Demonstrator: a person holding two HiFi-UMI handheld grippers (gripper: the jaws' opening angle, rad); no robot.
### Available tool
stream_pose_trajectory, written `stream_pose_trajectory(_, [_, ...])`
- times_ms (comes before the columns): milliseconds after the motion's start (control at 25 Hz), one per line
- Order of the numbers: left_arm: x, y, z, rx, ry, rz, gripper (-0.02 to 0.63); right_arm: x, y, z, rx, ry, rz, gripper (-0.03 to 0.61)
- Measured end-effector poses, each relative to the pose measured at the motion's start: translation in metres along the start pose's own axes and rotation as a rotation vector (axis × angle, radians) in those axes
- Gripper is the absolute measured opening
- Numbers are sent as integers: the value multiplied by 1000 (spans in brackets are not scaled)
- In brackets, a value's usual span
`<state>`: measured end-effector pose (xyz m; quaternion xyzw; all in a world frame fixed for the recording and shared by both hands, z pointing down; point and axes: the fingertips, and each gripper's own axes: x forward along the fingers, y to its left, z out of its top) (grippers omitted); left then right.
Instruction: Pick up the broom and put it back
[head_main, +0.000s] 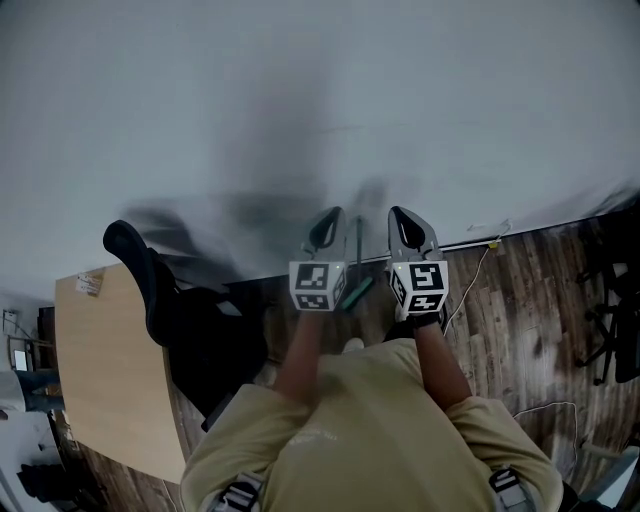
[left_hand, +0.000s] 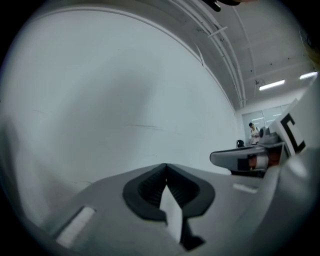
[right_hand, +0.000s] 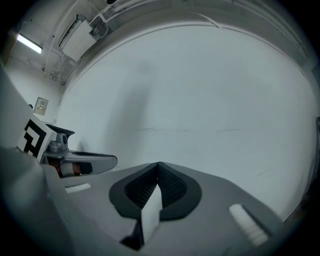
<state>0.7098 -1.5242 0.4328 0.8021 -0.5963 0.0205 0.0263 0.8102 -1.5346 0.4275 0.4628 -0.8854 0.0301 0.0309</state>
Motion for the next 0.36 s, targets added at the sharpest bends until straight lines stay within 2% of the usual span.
stream_pose_trajectory(360, [-18, -2, 5, 5, -8, -17, 2, -13, 17, 5, -11, -3, -8, 5])
